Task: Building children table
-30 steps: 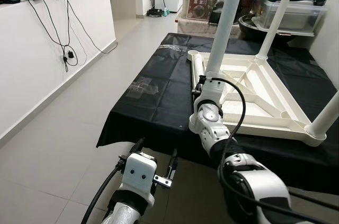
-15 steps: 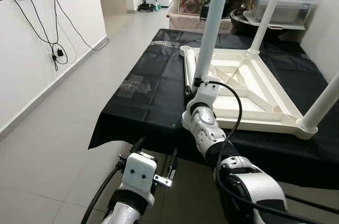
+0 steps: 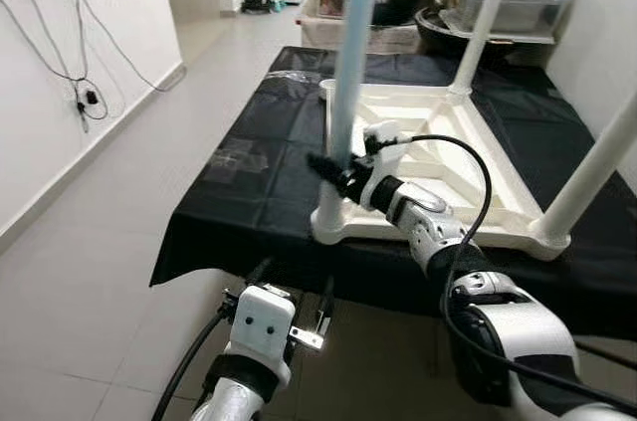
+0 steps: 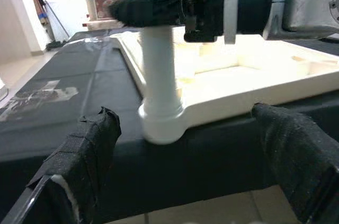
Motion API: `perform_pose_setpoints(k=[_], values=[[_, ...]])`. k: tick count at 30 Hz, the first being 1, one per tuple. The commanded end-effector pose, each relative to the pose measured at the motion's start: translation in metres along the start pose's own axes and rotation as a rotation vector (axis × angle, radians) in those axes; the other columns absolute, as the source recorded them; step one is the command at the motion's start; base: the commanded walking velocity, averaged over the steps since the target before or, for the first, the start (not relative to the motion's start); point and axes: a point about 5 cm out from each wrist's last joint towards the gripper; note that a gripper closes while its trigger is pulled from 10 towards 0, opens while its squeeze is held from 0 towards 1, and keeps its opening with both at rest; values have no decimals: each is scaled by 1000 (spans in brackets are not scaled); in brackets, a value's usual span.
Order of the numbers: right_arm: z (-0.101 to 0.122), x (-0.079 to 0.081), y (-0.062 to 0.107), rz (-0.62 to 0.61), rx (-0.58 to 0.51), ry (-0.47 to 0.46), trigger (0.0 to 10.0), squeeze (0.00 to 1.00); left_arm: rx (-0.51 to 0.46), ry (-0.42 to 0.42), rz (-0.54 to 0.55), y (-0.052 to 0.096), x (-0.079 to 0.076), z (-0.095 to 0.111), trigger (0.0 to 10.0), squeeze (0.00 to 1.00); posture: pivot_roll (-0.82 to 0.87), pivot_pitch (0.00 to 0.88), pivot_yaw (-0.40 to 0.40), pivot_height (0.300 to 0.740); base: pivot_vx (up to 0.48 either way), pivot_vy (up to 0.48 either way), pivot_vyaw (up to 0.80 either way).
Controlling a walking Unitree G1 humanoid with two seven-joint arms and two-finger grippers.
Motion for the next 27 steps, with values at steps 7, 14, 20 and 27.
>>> perform_pose_setpoints(k=[7,14,20,27], values=[[-11,28,-17,289,118,-5,10000,0,18,9,-3,1,-2,-4,10000,0,135,37,-44,740,0,0,0],[-7,34,-23,316,80,-2,0,0,18,12,-2,2,-3,-4,10000,0,137,35,-47,740,0,0,0],[-9,18,-24,9,115,82,0,0,19,13,-2,2,-3,-4,10000,0,134,28,-50,740,0,0,0],[-21,-39,22,-837,193,26,0,0,22,14,-6,2,-4,-5,10000,0,120,18,-42,740,0,0,0]])
Point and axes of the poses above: a point about 5 cm out from each wrist's last joint towards the gripper, its own y axis pointing back from the gripper into the wrist, its own z axis along the axis of the wrist's last joint, x = y × z, and after that the axes turned 3 degrees about y, right-handed
